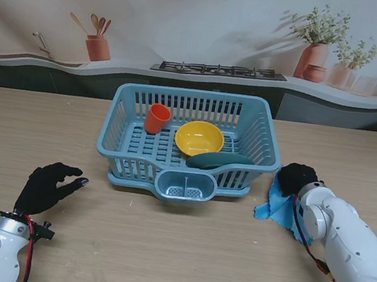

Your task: Clear dishes and wipe the table

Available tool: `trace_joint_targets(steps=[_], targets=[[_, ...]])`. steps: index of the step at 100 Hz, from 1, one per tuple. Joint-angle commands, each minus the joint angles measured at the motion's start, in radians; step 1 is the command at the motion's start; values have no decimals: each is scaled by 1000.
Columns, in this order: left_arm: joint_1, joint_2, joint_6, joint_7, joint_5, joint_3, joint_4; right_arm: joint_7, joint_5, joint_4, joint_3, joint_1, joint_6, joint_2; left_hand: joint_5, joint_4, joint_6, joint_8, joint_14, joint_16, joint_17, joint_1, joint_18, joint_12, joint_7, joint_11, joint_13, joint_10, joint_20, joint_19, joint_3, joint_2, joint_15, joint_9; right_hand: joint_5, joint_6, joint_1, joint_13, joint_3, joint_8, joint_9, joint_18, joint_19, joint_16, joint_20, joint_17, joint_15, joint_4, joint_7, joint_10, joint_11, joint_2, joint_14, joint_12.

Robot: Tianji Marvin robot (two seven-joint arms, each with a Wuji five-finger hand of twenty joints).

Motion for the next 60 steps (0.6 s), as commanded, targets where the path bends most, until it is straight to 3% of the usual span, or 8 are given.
trace_joint_targets(steps=[1,32,47,60], targets=[[5,-2,-4,-17,-4,-1,-6,20,-14,-11,13,-53,-31,29,37,31,-12,7,45,13,-6,46,15,2,-14,-2,13,22,14,14,-29,43,17,3,15,11,25,6,25,-2,18,-53,6,5,13,-6,33,3,5,-18,11,4,22,-7],[2,-1,-3,-23,-4,-1,-2,43,-79,-153,264,-265,-183,39,36,32,-14,7,45,13,-6,47,15,2,-15,-3,13,21,14,13,-32,44,17,2,35,-4,24,6,33,1,33,-54,-10,0,10,-19,20,4,7,-40,3,-12,11,-11],[-1,0,1,-29,-6,2,0,20,-100,-166,307,-306,-196,40,36,32,-12,7,45,12,-6,47,15,2,-15,-3,12,22,14,14,-34,45,16,2,37,-7,24,7,34,3,34,-53,-11,1,11,-20,19,3,6,-39,-1,-13,11,-9],[-4,0,1,-30,-7,3,4,-7,-105,-132,285,-284,-174,41,36,32,-13,7,46,13,-6,48,15,2,-15,-3,12,22,14,14,-35,45,17,1,35,-4,23,7,33,4,33,-53,-12,2,12,-21,18,3,5,-37,-2,-10,13,-7]])
